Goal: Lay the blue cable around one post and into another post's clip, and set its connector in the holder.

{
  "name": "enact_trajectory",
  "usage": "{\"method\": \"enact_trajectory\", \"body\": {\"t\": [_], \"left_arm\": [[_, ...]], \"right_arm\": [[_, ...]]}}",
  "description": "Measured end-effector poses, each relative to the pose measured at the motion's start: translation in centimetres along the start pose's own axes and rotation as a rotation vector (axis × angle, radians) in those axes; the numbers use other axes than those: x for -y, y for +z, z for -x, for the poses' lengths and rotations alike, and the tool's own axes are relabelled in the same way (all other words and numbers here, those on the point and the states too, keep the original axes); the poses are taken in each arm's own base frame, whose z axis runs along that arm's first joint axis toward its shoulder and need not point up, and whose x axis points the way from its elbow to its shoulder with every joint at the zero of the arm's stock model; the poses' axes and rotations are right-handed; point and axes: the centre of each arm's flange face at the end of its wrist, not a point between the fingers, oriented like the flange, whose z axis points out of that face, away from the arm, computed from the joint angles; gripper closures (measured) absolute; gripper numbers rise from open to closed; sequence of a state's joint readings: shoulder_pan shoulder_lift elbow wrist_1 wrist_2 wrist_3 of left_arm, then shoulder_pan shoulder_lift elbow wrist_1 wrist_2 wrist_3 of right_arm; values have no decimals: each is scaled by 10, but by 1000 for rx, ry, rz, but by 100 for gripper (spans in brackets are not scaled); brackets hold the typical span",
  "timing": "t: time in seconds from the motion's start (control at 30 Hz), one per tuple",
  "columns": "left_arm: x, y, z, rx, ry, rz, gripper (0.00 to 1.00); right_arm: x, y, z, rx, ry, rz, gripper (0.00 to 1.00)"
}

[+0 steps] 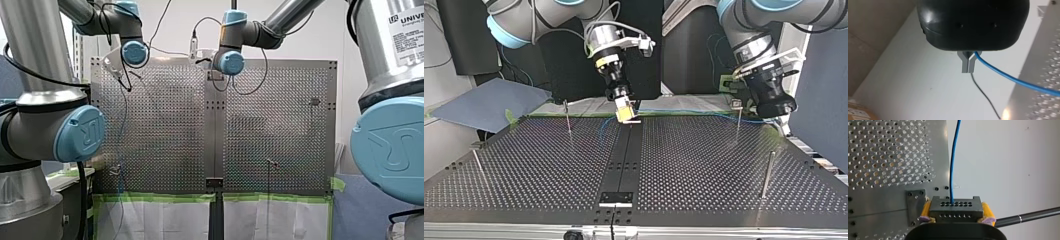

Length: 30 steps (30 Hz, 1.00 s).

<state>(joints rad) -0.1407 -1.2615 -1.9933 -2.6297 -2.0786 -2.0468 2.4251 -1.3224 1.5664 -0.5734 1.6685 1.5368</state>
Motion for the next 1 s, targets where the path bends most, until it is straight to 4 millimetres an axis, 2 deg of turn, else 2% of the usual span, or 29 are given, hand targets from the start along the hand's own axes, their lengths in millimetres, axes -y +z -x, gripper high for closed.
{"method": "enact_trajectory", "body": {"t": [0.17, 0.3, 0.63, 1.0], "left_arm": [[-2, 5, 23, 33, -24, -22, 100], [-6, 12, 28, 46, -19, -32, 100], [-32, 44, 9, 32, 33, -32, 100], [-54, 97, 2, 44, 44, -48, 100]], "right_arm": [[7, 11, 1, -5, 1, -10, 100], [13, 19, -1, -17, 6, -18, 100], [24, 36, -12, -62, 15, -23, 100], [27, 51, -4, -69, 17, -17, 100]]}}
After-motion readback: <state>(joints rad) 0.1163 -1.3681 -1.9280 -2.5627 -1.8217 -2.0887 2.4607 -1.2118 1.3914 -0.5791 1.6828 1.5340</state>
